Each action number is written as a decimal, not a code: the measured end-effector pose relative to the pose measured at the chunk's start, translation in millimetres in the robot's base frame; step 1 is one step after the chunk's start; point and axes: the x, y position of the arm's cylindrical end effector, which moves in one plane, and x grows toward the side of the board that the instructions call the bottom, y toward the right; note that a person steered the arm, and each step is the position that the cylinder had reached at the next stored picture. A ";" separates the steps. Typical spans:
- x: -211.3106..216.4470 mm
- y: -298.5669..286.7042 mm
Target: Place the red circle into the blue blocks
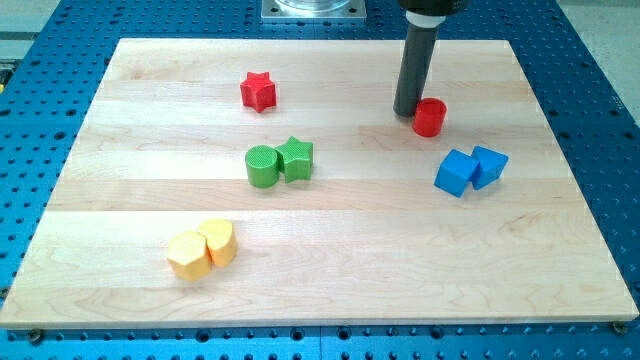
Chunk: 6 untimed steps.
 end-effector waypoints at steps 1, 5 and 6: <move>7.6 -1.3; 44.6 60.5; 42.3 41.3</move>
